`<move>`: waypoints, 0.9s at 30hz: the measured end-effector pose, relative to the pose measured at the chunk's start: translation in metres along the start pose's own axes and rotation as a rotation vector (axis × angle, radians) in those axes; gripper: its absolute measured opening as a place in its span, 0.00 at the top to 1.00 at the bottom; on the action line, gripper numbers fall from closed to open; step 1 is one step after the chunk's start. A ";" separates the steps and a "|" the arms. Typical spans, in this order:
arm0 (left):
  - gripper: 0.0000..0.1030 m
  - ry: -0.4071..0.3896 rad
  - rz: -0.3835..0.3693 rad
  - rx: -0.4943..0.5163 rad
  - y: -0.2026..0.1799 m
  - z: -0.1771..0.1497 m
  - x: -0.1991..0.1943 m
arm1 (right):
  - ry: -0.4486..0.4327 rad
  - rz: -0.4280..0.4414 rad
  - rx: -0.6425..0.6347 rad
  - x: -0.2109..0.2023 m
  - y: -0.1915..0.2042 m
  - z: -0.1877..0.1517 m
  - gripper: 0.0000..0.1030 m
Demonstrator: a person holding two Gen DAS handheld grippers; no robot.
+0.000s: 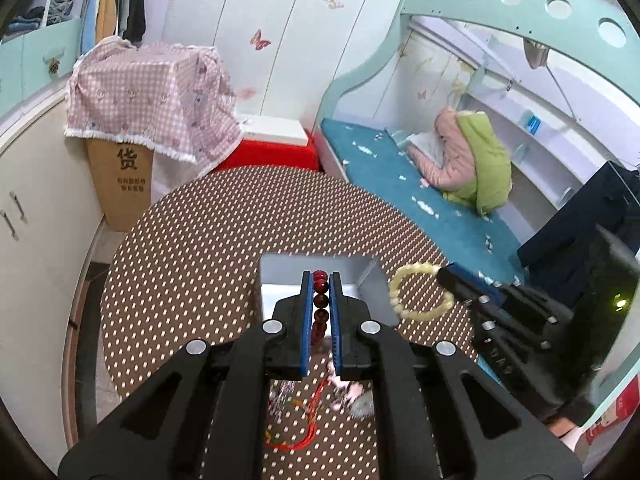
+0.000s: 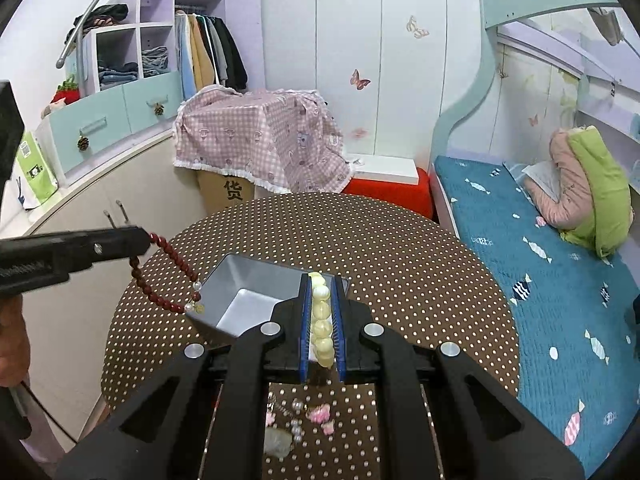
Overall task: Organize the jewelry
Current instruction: 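Carry both bracelets into the grey metal box and open both tools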
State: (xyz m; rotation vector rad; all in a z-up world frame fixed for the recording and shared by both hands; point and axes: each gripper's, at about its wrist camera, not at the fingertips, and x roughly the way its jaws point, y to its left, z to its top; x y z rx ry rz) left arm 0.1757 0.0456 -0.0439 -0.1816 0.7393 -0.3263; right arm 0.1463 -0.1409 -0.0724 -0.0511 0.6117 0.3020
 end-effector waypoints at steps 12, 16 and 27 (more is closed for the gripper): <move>0.92 0.114 0.017 -0.003 0.005 0.002 0.068 | 0.115 0.041 0.033 0.046 -0.001 -0.004 0.92; 0.92 0.158 0.020 -0.008 0.008 -0.007 0.086 | 0.136 0.049 0.034 0.052 0.000 -0.006 0.92; 0.91 0.160 0.059 0.004 0.013 -0.016 0.081 | 0.139 0.027 0.030 0.042 -0.001 -0.010 0.80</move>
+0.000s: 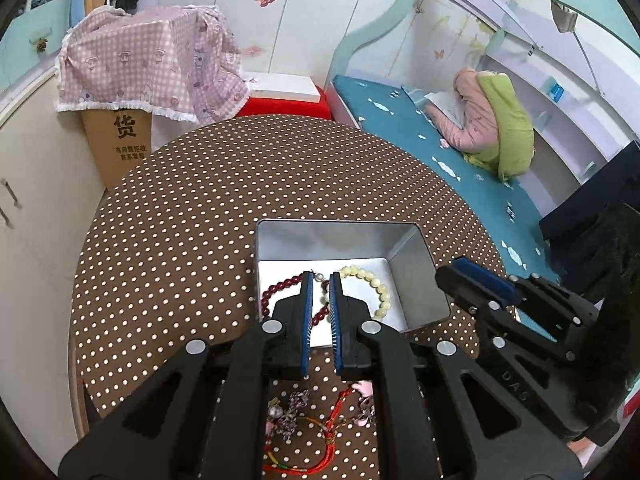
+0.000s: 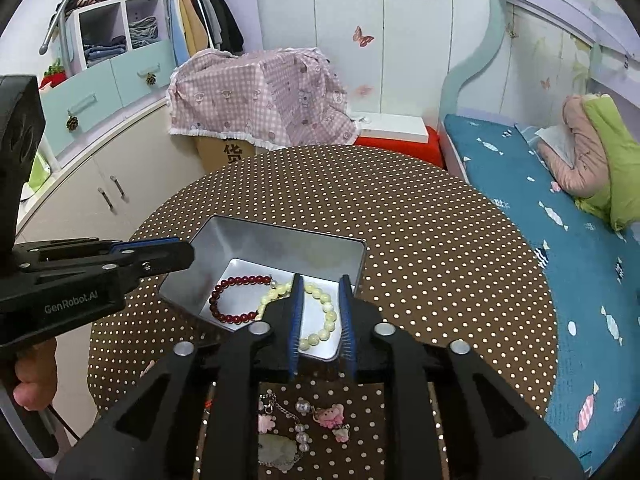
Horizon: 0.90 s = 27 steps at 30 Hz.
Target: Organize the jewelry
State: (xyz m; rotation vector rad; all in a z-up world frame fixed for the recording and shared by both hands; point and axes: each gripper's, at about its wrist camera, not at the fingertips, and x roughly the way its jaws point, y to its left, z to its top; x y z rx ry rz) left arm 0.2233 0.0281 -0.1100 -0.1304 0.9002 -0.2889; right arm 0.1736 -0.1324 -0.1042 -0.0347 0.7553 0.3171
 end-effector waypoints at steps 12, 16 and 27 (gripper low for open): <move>0.71 0.005 0.056 -0.017 0.015 -0.033 -0.026 | -0.014 -0.015 0.003 -0.020 0.003 -0.019 0.55; 0.63 0.028 0.072 -0.026 0.025 -0.052 -0.028 | 0.001 -0.022 0.007 -0.020 0.005 -0.027 0.49; 0.61 0.127 0.120 -0.013 0.043 -0.110 -0.017 | 0.077 -0.022 0.010 -0.013 0.012 -0.056 0.40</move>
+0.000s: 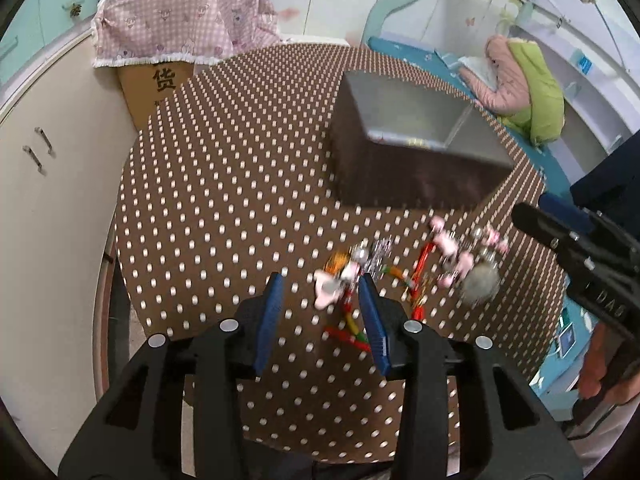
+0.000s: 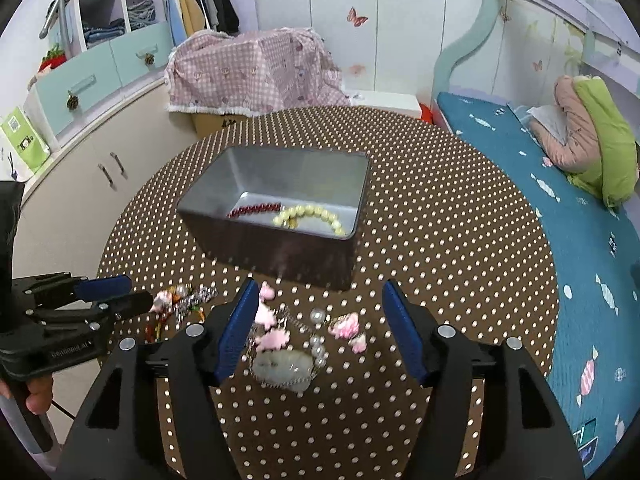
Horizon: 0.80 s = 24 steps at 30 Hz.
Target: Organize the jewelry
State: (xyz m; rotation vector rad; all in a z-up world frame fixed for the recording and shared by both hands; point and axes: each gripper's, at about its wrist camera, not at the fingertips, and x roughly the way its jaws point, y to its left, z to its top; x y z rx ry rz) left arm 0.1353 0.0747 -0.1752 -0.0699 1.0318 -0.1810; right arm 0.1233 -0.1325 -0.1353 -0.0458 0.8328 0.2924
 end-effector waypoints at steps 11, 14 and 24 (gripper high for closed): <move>0.66 -0.011 0.018 0.048 -0.004 -0.006 0.017 | 0.030 0.012 -0.030 0.002 0.013 -0.011 0.40; 0.76 -0.015 0.005 0.046 -0.001 -0.003 0.018 | 0.029 0.015 -0.030 0.002 0.013 -0.011 0.40; 0.85 -0.028 -0.105 -0.042 0.020 0.001 0.018 | 0.039 0.021 -0.026 0.004 0.011 -0.012 0.40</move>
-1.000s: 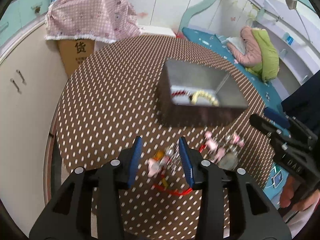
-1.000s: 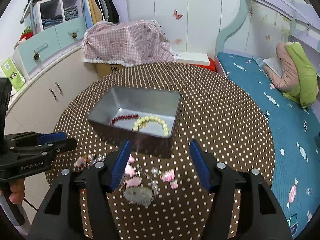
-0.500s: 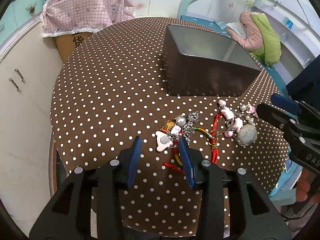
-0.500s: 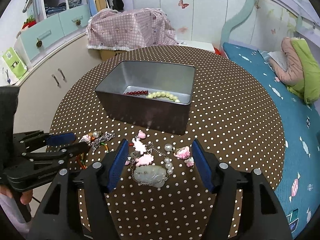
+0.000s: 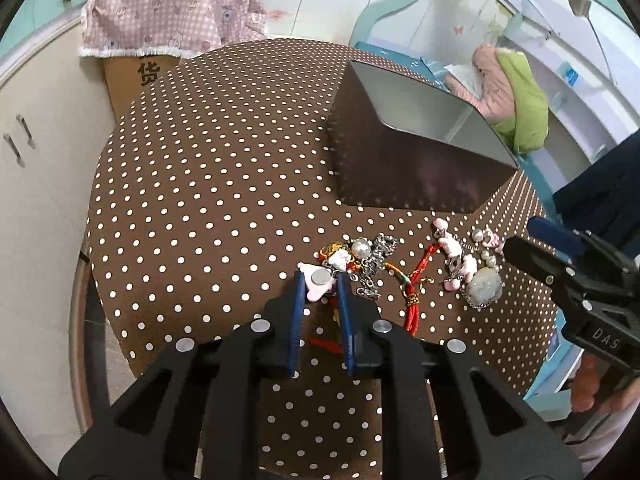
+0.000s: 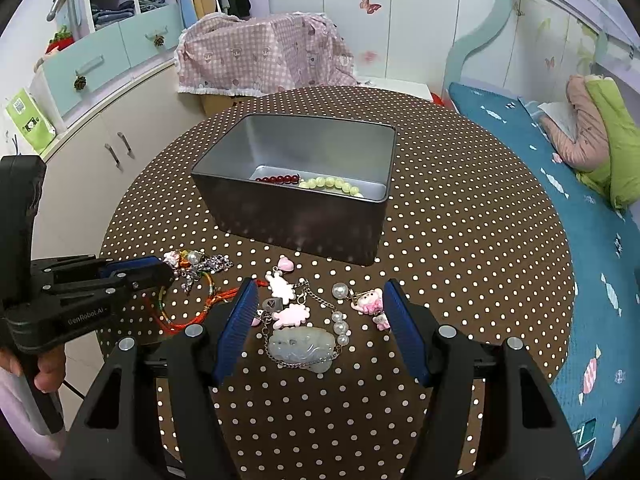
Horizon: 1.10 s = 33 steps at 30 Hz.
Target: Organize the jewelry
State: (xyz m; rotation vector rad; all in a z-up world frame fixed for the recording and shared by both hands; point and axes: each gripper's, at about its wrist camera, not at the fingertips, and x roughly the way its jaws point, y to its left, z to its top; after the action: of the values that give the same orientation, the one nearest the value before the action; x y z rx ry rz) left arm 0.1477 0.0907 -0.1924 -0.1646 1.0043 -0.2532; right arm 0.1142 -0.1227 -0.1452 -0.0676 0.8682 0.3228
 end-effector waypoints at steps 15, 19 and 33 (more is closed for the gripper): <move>0.85 -0.102 -0.030 -0.040 0.013 0.003 -0.038 | 0.018 0.094 -0.058 0.011 0.029 0.008 0.40; 0.85 -0.107 -0.026 -0.046 0.016 0.000 -0.039 | 0.024 0.142 -0.104 0.016 0.049 0.012 0.41; 0.84 -0.115 -0.007 -0.029 0.024 -0.006 -0.036 | 0.116 0.230 -0.175 0.044 0.088 0.012 0.70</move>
State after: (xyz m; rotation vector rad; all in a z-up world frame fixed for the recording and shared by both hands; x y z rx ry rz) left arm 0.1271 0.1237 -0.1728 -0.2073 0.8934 -0.2330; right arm 0.1227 -0.0260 -0.1638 -0.1502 0.9629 0.6155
